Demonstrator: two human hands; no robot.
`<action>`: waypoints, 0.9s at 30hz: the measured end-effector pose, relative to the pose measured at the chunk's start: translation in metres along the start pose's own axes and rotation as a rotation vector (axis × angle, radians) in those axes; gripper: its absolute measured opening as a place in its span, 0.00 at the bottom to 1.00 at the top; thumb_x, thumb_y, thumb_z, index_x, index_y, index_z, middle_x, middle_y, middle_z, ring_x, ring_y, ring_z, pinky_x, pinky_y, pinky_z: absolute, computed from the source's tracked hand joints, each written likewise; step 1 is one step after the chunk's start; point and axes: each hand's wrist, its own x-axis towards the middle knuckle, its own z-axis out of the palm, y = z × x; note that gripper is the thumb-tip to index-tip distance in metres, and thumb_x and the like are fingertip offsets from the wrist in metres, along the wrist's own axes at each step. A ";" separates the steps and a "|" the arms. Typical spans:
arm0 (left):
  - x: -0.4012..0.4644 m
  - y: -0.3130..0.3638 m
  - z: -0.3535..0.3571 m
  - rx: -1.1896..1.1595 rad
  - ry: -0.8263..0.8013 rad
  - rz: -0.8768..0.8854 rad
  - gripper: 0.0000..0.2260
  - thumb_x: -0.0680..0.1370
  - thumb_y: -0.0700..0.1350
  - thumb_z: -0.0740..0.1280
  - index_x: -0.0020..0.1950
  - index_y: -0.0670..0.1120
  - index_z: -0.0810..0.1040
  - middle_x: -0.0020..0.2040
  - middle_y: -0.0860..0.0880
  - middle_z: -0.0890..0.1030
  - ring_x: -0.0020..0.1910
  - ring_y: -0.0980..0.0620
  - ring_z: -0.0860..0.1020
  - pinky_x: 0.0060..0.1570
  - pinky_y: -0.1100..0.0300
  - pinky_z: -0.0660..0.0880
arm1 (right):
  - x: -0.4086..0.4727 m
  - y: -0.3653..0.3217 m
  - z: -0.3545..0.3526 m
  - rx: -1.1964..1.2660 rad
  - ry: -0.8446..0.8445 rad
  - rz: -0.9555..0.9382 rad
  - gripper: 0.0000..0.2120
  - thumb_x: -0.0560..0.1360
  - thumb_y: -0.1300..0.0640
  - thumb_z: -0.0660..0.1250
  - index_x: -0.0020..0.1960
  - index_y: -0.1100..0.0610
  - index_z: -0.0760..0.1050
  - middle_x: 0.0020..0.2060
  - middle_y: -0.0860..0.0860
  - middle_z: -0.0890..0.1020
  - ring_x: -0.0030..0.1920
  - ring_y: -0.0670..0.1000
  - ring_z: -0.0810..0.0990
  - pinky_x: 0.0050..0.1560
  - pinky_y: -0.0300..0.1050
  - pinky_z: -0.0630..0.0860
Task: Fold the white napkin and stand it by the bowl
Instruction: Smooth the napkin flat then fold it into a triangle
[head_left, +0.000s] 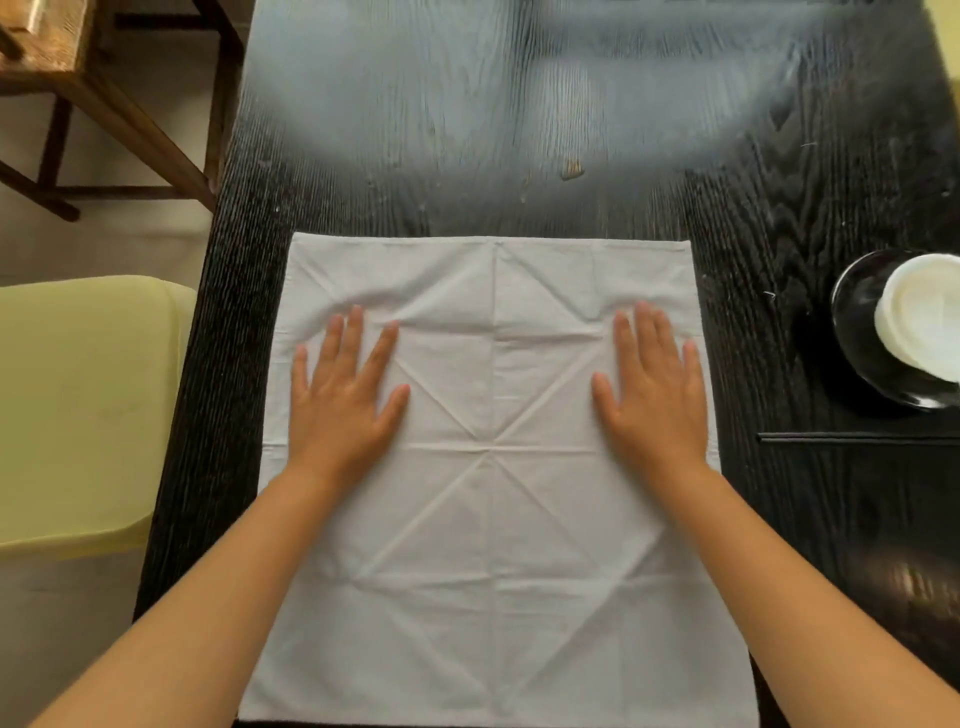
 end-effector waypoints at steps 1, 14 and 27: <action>0.009 -0.004 -0.003 0.000 0.011 -0.070 0.30 0.75 0.61 0.46 0.76 0.54 0.50 0.78 0.48 0.48 0.76 0.51 0.46 0.71 0.45 0.42 | 0.008 0.002 -0.001 0.002 0.023 0.073 0.34 0.73 0.43 0.43 0.76 0.57 0.50 0.76 0.55 0.53 0.76 0.52 0.49 0.73 0.54 0.43; 0.079 0.036 -0.004 0.062 -0.023 0.277 0.32 0.72 0.67 0.48 0.75 0.58 0.53 0.77 0.49 0.53 0.76 0.47 0.48 0.69 0.38 0.43 | 0.073 -0.055 0.002 -0.038 -0.059 -0.332 0.30 0.74 0.40 0.46 0.75 0.47 0.55 0.76 0.52 0.56 0.76 0.53 0.51 0.71 0.60 0.43; 0.060 -0.056 -0.032 0.151 -0.024 -0.017 0.29 0.78 0.60 0.46 0.77 0.51 0.47 0.78 0.48 0.45 0.76 0.50 0.43 0.69 0.36 0.37 | 0.061 0.031 -0.025 -0.074 -0.041 -0.105 0.32 0.77 0.43 0.45 0.76 0.55 0.44 0.77 0.55 0.47 0.76 0.53 0.43 0.72 0.59 0.40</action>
